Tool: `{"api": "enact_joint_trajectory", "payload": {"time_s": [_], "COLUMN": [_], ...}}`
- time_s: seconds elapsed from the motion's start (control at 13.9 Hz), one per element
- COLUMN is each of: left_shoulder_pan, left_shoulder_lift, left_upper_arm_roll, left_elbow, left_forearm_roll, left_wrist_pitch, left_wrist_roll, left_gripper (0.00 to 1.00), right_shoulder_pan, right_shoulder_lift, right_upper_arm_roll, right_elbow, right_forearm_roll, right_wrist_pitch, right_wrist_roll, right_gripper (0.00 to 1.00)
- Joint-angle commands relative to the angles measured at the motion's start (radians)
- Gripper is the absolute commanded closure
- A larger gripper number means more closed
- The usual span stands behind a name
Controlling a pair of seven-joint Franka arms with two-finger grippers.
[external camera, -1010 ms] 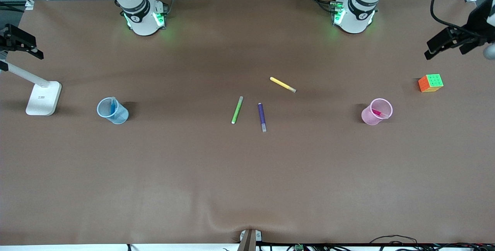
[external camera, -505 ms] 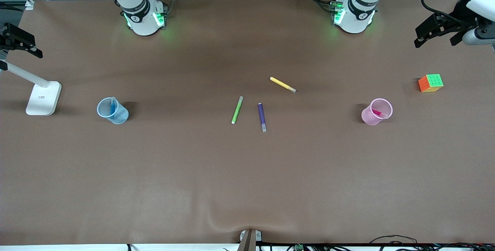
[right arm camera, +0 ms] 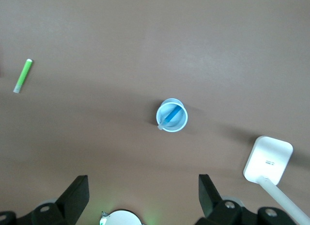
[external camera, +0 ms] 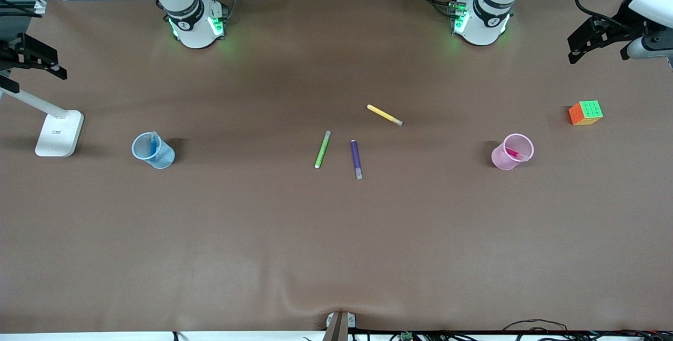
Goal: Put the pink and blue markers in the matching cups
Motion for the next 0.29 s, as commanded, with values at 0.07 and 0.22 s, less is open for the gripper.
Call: {"api": "enact_joint_trajectory", "payload": {"time_s": [0.07, 0.22], "left_shoulder_pan": [0.011, 0.012], "left_shoulder_lift": [-0.016, -0.016], "left_upper_arm_roll": [-0.001, -0.001], "left_elbow": [0.006, 0.006], "left_forearm_roll": [0.018, 0.017], "left_wrist_pitch": [-0.016, -0.016], "left_wrist_roll": [0.016, 0.016], "left_gripper": [0.00, 0.00], "right_shoulder_pan": [-0.009, -0.012], "right_shoulder_lift": [0.018, 0.018], "right_upper_arm_roll": [0.031, 0.045], "right_elbow": [0.032, 0.032], "right_forearm_roll": [-0.031, -0.031], "right_wrist_pitch": [-0.029, -0.032], "right_wrist_roll": [0.130, 0.156], "right_gripper": [0.00, 0.00]}}
